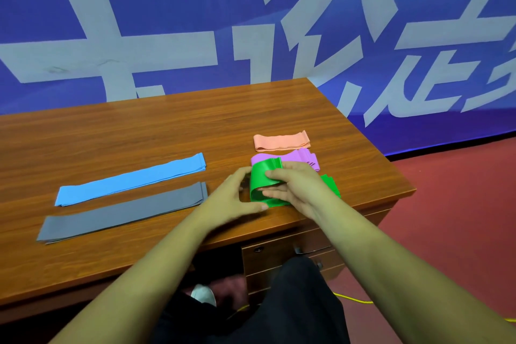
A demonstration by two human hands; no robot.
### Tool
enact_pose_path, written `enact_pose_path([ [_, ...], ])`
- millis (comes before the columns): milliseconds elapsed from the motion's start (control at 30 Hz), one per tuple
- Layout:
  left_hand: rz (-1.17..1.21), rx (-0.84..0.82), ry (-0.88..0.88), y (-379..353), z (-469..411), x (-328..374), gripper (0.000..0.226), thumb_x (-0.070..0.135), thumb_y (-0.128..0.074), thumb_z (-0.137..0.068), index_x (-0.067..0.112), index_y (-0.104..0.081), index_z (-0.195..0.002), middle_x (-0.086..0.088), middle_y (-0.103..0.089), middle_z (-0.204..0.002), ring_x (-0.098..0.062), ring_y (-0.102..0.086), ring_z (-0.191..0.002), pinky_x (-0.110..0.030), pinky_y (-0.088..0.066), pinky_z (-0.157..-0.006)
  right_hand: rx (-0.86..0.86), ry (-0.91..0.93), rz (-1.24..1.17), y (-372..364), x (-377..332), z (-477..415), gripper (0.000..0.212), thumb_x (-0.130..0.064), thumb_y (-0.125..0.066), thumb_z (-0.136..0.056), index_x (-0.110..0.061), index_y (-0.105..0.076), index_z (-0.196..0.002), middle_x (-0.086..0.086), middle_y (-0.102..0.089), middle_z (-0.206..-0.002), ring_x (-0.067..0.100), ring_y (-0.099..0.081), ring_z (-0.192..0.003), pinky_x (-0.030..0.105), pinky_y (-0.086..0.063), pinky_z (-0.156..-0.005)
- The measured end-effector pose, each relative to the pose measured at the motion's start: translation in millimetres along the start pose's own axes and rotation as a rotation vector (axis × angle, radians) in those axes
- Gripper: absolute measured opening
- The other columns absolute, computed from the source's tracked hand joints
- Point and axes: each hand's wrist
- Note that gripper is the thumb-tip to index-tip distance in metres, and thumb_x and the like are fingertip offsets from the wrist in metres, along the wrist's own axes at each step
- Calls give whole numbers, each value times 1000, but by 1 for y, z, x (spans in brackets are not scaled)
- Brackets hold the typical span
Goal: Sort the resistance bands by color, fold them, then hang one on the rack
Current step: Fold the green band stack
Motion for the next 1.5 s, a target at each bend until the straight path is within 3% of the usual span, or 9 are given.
enact_pose_path([
  [167, 105, 64, 8, -12, -5, -8, 66, 39, -76, -77, 36, -45, -134, 15, -58, -131, -1, -51, -124, -36, -40, -111, -79, -1, -80, 2, -18, 7, 10, 4, -61, -89, 0, -66, -97, 22, -73, -90, 32, -73, -78, 34, -62, -70],
  [300, 119, 57, 29, -11, -6, -8, 47, 44, -70, -74, 39, -50, -117, 16, -60, -126, -2, -51, -122, -36, -39, -110, -25, 9, -114, 15, -27, 7, 21, 4, -61, -89, 7, -62, -110, 26, -71, -97, 33, -74, -79, 33, -62, -69],
  [533, 175, 0, 38, -5, -10, -2, 44, 38, -65, -72, 37, -47, -112, 12, -58, -122, -2, -51, -115, -33, -38, -105, 77, -54, 69, 36, -27, 4, 24, 0, -61, -91, 1, -58, -115, 21, -73, -102, 32, -75, -86, 31, -62, -65],
  [800, -240, 9, -52, -8, -11, -6, 79, 37, -76, -80, 27, -29, -143, 8, -38, -133, -9, -34, -125, -32, -34, -108, 223, 24, 443, 46, -17, 0, 11, -5, -59, -93, -1, -59, -104, 19, -71, -100, 24, -75, -71, 21, -57, -50],
  [933, -242, 21, -43, -12, -12, -7, 71, 31, -73, -82, 26, -32, -140, 3, -42, -134, -10, -38, -125, -34, -38, -108, 252, 26, 493, 50, -15, 1, 10, -7, -60, -94, -2, -59, -103, 16, -71, -99, 22, -75, -72, 21, -57, -51],
  [1033, -293, 27, -43, -16, -15, -8, 65, 35, -70, -84, 28, -35, -138, 2, -45, -134, -12, -40, -125, -38, -42, -106, 344, 56, 567, 57, -14, 2, 4, -9, -60, -93, -6, -59, -91, 11, -70, -94, 20, -73, -72, 22, -56, -53],
  [1200, -315, 73, -90, -21, -18, -13, 59, 36, -71, -83, 31, -39, -132, 5, -48, -133, -11, -40, -124, -38, -41, -106, 476, 112, 810, 77, -5, -2, 26, -9, -68, -84, -14, -53, -63, 7, -70, -80, 21, -69, -79, 35, -52, -62],
  [1300, -333, 72, -139, -22, -18, -16, 49, 37, -70, -84, 36, -42, -125, 10, -51, -127, -9, -40, -120, -39, -41, -105, 474, 111, 851, 85, 5, -5, 10, -12, -70, -84, -10, -61, -79, 6, -72, -88, 17, -70, -84, 38, -60, -77],
  [1500, -243, 129, -191, -20, -16, -20, 29, 31, -68, -87, 35, -53, -112, 11, -52, -116, -9, -41, -116, -29, -47, -95, 489, 303, 935, 81, 20, 2, 20, -16, -70, -88, -18, -54, -100, -3, -65, -86, 8, -67, -83, 18, -51, -58],
])
Point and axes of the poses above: each hand's wrist, its own z-axis away from the middle knuckle, its own y-axis out of the back of the hand, x = y × z
